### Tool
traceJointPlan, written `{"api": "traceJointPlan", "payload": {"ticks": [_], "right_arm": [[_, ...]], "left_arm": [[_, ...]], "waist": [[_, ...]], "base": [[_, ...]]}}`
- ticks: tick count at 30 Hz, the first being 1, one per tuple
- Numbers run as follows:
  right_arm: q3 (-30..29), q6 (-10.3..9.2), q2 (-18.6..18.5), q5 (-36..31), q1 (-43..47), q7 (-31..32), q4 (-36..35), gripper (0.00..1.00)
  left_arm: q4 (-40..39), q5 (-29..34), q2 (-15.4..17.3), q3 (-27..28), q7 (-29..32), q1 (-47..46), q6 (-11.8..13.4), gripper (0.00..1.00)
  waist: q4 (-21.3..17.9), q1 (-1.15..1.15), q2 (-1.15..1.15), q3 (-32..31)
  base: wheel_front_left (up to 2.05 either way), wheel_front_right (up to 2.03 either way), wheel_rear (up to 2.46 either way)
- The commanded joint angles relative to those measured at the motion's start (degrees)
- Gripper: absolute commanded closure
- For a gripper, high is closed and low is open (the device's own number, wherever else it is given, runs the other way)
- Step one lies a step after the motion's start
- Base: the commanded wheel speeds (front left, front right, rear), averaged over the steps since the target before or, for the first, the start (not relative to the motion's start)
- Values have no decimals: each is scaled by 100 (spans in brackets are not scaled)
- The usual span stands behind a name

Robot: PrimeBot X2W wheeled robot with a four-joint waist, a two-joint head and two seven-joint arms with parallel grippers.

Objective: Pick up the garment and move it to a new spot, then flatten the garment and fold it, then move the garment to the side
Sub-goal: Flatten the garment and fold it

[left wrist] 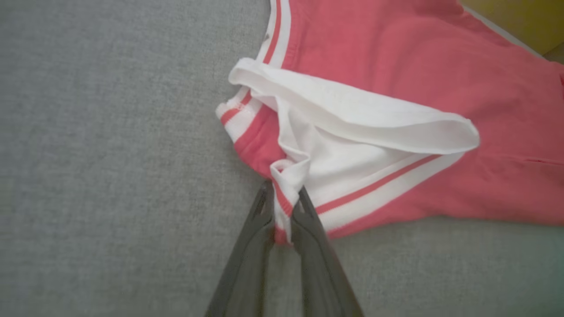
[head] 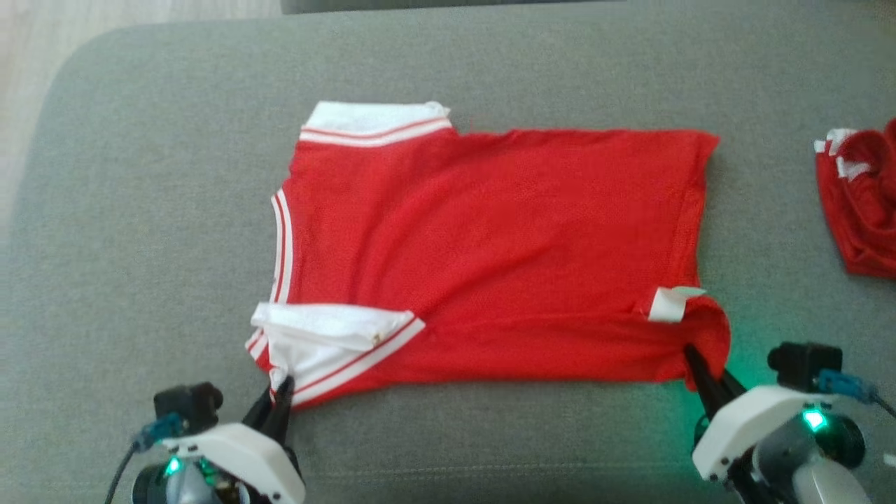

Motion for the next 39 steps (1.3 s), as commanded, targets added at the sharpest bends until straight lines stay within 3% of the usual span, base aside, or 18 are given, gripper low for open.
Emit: {"api": "traceJointPlan", "payload": {"ticks": [1,8,9,11,18,23,29,39], "right_arm": [[75,-4,-100,43,61,18,-203,100],[-90,-4,-83,59,479,135,-427,100],[-100,-4,-66,87,506,131,-471,88],[-129,-4,-42,77,551,113,-551,0],[-262,-4,38,-651,516,-825,-1313,0],[-263,-4,102,-1038,369,-1308,-1883,0],[-217,-4,175,-1214,255,-1321,-2393,0],[-222,-4,251,-1185,224,-1224,-2455,0]], "left_arm": [[-211,-20,62,188,13,29,62,100],[-357,-28,62,172,73,341,213,100],[-375,-2,68,167,34,337,228,100],[-371,56,80,144,-1,309,267,0],[-773,624,196,198,-859,106,655,0],[-1109,863,231,237,-1393,-52,791,0],[-1552,1089,406,253,-1499,-279,869,0],[-1650,1150,478,163,-1405,-323,895,0]], "waist": [[60,0,0,-91],[75,0,0,-249],[75,0,0,-250],[76,0,0,-251],[-6,0,0,-287],[-56,0,0,-352],[-93,0,0,-404],[-94,0,0,-333]], "base": [[0,0,0],[0,0,0],[0,0,0],[0,0,0],[0,0,0],[0,0,0],[0,0,0],[0,0,0]]}}
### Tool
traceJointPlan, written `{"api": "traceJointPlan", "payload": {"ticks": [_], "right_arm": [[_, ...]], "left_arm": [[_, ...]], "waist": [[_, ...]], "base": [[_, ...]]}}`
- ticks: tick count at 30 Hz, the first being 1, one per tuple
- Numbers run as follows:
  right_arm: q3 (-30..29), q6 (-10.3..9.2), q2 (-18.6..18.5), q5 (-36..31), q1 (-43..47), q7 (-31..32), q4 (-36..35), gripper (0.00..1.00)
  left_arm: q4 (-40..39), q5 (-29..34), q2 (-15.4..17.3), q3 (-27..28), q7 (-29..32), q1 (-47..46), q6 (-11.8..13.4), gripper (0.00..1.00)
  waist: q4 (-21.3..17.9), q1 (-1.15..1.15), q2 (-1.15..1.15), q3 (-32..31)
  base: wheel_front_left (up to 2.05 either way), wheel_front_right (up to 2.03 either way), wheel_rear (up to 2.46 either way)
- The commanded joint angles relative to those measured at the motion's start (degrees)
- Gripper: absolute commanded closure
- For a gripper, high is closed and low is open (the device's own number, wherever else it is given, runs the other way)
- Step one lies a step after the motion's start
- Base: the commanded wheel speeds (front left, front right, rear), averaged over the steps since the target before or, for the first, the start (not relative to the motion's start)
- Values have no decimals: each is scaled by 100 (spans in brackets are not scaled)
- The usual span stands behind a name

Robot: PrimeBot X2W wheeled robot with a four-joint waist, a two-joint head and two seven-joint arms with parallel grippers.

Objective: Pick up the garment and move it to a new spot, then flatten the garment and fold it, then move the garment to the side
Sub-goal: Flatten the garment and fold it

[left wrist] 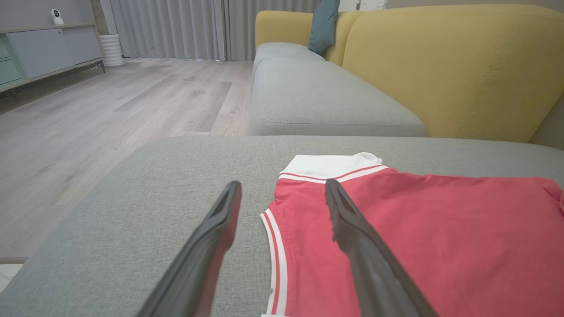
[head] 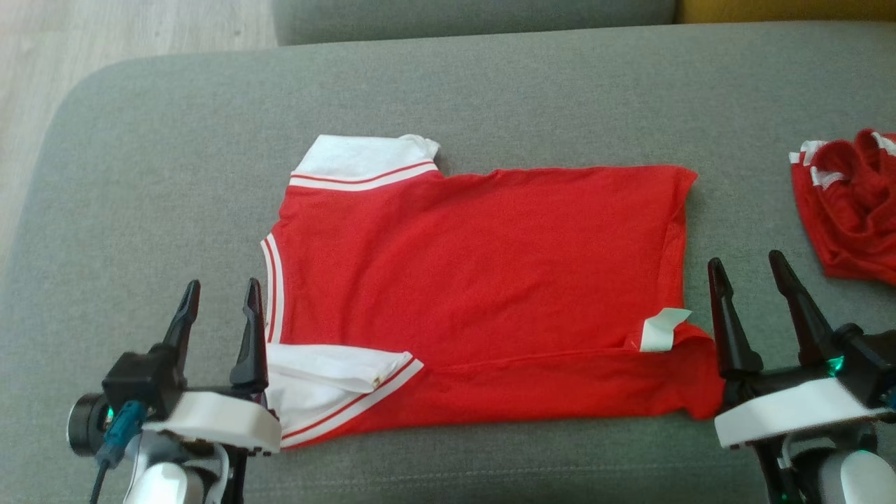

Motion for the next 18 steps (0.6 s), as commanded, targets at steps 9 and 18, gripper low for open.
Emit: {"api": "traceJointPlan", "payload": {"ticks": [9,18], "right_arm": [[86,-4,34,-9,-492,63,-329,0],[223,-4,106,-76,-879,52,-296,0]], "left_arm": [[227,-99,118,-29,170,-1482,-448,0],[2086,-259,-176,-348,523,-3829,-1068,0]], "waist": [[-37,0,0,728],[-259,0,0,1441]], "base": [[0,0,0],[0,0,0]]}}
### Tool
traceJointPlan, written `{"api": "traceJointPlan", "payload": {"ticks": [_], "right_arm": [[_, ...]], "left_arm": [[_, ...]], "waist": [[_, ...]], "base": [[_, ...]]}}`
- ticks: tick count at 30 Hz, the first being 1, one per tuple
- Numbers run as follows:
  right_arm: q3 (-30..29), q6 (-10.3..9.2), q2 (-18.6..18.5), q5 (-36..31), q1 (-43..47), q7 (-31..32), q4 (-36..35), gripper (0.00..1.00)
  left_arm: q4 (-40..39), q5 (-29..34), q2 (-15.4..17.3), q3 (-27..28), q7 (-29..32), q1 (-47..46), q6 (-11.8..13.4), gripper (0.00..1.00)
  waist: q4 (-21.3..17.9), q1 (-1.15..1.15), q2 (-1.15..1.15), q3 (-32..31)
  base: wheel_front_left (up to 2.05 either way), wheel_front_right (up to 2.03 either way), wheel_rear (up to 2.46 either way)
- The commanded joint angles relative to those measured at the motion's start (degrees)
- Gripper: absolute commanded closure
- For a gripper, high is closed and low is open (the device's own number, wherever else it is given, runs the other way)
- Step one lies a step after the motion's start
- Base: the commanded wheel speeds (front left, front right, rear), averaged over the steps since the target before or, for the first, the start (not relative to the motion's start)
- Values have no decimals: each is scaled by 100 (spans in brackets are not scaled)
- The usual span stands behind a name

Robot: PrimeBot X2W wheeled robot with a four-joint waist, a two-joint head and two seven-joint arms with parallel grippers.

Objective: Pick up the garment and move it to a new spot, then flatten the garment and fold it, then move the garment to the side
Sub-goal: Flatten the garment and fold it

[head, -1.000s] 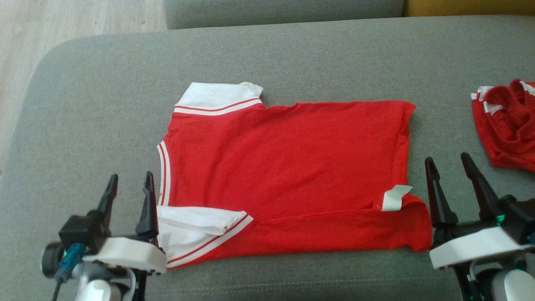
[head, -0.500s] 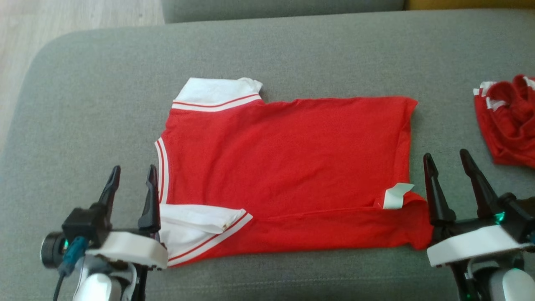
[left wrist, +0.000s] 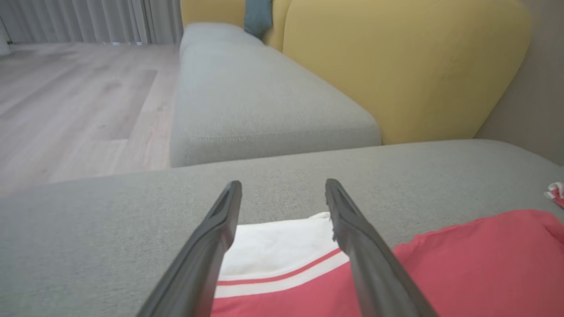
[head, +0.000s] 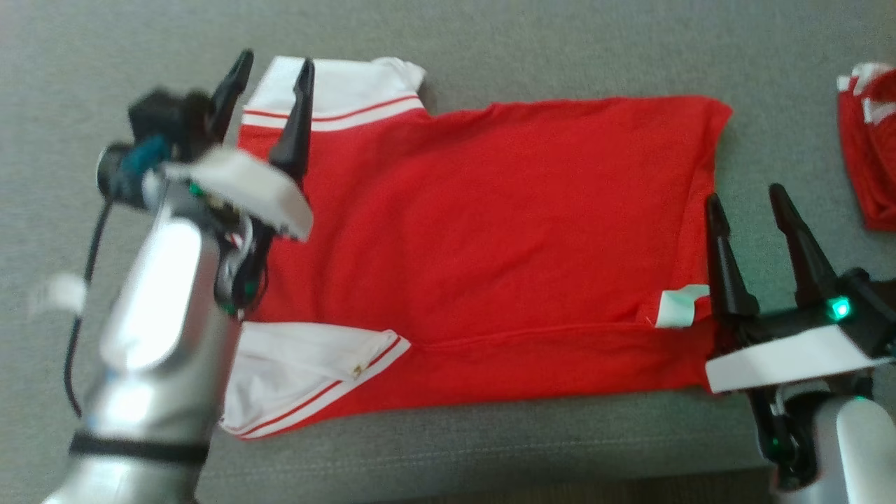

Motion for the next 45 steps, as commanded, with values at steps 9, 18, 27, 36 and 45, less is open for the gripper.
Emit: {"api": "traceJointPlan", "payload": {"ticks": [9,18,27,36,45], "right_arm": [[326,-4,39,-40,-401,-35,-51,0],[333,-4,65,16,-408,-42,75,0],[274,-4,51,46,-477,73,88,0],[-41,-4,-214,292,-1107,356,546,0],[-27,-4,-759,710,-2515,920,2095,0]], "left_arm": [[2145,-113,20,67,178,-1722,-275,0],[4006,26,49,-266,1050,-2563,-375,0],[4761,230,5,-638,1570,-2835,-379,100],[4750,141,-126,-607,558,-2848,-142,100],[4668,59,-312,-744,-233,-2971,-360,100]], "waist": [[-373,-1,0,508],[-456,-1,0,568],[-464,-1,0,569],[-322,-1,0,472],[-4,-1,0,572]], "base": [[0,0,0],[0,0,0],[0,0,0],[0,0,0],[0,0,0]]}}
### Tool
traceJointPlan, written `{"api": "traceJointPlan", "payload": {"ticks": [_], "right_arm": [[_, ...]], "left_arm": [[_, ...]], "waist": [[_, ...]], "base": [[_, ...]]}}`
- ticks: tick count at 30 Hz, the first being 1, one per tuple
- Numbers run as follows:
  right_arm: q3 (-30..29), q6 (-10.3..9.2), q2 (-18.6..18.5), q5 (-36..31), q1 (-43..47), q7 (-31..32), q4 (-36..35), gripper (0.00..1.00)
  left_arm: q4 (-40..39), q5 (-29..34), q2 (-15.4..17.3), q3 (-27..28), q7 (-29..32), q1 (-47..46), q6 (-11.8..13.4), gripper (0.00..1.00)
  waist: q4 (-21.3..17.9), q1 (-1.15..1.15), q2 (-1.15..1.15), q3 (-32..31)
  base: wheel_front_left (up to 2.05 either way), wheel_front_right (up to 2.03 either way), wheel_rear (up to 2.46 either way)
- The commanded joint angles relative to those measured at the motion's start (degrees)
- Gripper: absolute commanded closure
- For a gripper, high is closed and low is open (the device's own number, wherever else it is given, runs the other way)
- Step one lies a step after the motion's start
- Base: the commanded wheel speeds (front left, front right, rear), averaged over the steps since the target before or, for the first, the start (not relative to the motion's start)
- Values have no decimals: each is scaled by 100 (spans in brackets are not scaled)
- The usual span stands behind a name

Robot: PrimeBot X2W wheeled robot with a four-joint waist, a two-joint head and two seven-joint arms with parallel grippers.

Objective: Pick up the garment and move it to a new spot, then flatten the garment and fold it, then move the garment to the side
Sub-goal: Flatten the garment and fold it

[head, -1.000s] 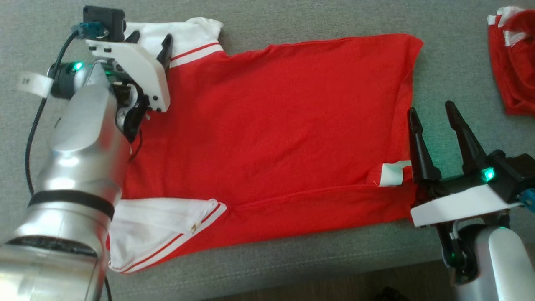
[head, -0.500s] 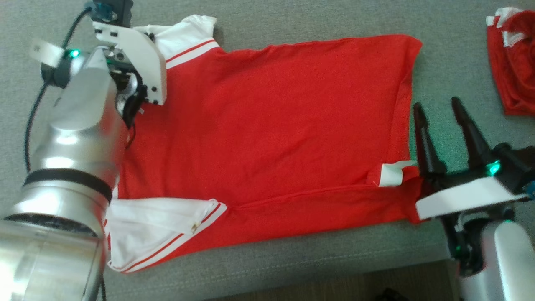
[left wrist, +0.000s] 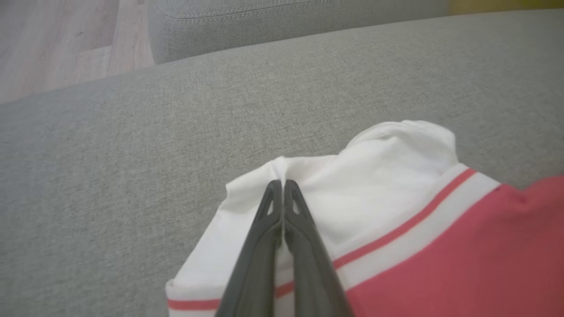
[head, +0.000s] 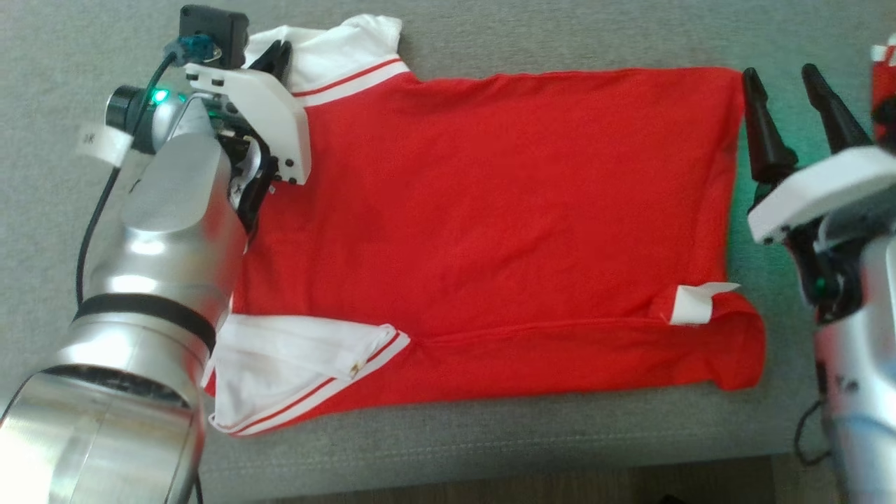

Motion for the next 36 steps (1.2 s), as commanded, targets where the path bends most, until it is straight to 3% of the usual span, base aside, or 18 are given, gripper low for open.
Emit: {"api": "traceJointPlan", "payload": {"ticks": [1,4,8,9,10,13,17,22,29,36], "right_arm": [[93,-4,-149,98,-232,122,184,0],[214,-4,-272,276,-638,385,897,0],[341,-4,-340,369,-875,477,1300,0],[386,-4,-357,388,-940,511,1425,10],[437,-4,-360,428,-1004,535,1534,36],[519,-4,-387,513,-1172,586,1821,100],[584,-4,-447,653,-1361,518,2023,100],[598,-4,-566,758,-1449,-37,1845,100],[657,-4,-732,910,-1243,-436,1499,100],[702,-4,-868,1012,-828,-608,1117,100]], "left_arm": [[-151,-46,150,64,-174,-217,-28,100],[-123,-106,109,14,-355,-240,-81,100],[-114,-154,89,-22,-472,-266,-111,100],[-112,-163,84,-38,-510,-272,-118,100],[-118,-176,81,-50,-553,-276,-125,100],[-123,-223,72,-83,-639,-291,-142,100],[-171,-269,91,-107,-748,-315,-153,100],[-551,-234,197,-92,-847,-253,-79,100],[-2128,-61,455,179,-855,380,201,100],[-3539,151,603,491,-856,1286,325,100]], "waist": [[67,0,0,36],[137,0,0,60],[173,0,0,93],[183,0,0,98],[189,0,0,105],[211,0,0,128],[240,0,0,148],[287,0,0,99],[356,0,0,6],[422,0,0,-75]], "base": [[0,0,0],[0,0,0],[0,0,0],[0,0,0],[0,0,0],[0,0,0],[0,0,0],[0,0,0],[0,0,0],[0,0,0]]}}
